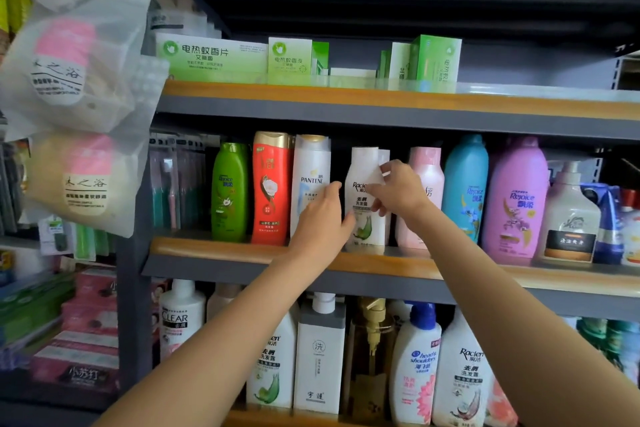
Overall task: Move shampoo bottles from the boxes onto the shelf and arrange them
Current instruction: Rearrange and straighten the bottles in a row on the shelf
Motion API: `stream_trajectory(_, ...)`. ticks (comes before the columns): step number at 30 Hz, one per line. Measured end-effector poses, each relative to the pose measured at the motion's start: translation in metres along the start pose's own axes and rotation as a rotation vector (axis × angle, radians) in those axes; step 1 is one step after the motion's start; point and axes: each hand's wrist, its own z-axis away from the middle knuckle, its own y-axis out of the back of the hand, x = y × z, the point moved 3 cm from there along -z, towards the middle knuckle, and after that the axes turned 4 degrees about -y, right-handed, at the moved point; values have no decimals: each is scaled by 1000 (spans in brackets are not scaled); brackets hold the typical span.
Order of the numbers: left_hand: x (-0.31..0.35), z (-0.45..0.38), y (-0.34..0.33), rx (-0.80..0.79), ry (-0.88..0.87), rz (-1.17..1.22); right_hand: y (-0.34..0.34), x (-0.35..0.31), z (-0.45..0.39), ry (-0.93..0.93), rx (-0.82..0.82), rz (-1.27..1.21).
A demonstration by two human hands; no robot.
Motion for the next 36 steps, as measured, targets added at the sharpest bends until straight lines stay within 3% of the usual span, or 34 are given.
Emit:
stream_trajectory(5,7,-1,-3,46,-86,-116,-10,0,1,-41,-109,-244)
stream_trajectory(10,9,0,-12,54,-134,-352,-12,-1,7,54,-145,-236)
stream_trajectory(14,10,-4,-11,157,-161,-429,-7,1,8,101,-189,-218)
stream_trajectory(16,11,-8,-12,127,-145,-469,0,-3,4,156,-104,-203)
stream_trajectory(19,16,-15,-9,211,-141,-561,10,-11,-11,282,150,241)
stream_trajectory(22,15,-22,-10,248,-129,-644,2,-15,-23,224,112,624)
stream_trajectory(25,15,-25,-5,289,-182,-689,-6,-15,-30,148,51,737)
stream_trajectory(31,12,-28,6,332,-208,-713,-4,-17,-28,140,171,599)
stream_trajectory(36,11,-31,8,334,-225,-688,-2,-19,-34,194,150,445)
